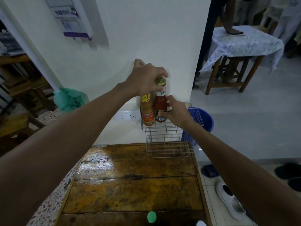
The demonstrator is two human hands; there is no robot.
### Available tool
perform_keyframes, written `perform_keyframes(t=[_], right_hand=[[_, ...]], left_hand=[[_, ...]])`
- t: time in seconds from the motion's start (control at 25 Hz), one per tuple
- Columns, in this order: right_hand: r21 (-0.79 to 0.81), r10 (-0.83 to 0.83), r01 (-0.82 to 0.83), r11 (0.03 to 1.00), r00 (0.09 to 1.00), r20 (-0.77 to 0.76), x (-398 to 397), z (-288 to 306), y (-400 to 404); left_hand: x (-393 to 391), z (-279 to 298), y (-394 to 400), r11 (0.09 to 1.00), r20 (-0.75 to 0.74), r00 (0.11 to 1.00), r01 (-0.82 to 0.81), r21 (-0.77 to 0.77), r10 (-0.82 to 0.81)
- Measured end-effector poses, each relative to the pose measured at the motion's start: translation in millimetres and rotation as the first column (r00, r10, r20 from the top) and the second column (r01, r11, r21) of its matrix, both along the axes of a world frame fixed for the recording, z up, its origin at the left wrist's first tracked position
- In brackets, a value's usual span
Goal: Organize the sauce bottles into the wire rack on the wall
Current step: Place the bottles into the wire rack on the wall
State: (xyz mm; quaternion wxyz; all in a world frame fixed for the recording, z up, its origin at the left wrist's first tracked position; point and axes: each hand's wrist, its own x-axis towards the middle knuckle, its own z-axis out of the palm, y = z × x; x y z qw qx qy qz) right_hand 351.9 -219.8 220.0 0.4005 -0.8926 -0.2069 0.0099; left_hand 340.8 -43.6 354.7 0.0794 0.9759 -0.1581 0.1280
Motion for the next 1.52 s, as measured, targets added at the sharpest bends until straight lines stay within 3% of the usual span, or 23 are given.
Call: perform_keyframes(t=[0.6, 0.88, 1.52], right_hand=[[0.000, -0.054, 0.054, 0.999, 0.999, -0.009, -3.6, -23.4, 7.2], [0.018, -0.085, 0.084, 0.996, 0.996, 0.020, -14.8, -28.2, 6.0], [0.009, -0.087, 0.087, 0.996, 0.996, -0.025, -18.3, -29.3, 3.1]], left_hand=[[2.2, -29.4, -0.9, 0.999, 0.011, 1.000, -0.025, 0.023, 0.025], [-2.8, -36.6, -1.4, 0.990, 0.024, 0.999, 0.023, 0.139, -0.026], [-11.0, -27.5, -2.9, 0.975, 0.062, 0.998, -0.024, 0.221, 0.011]])
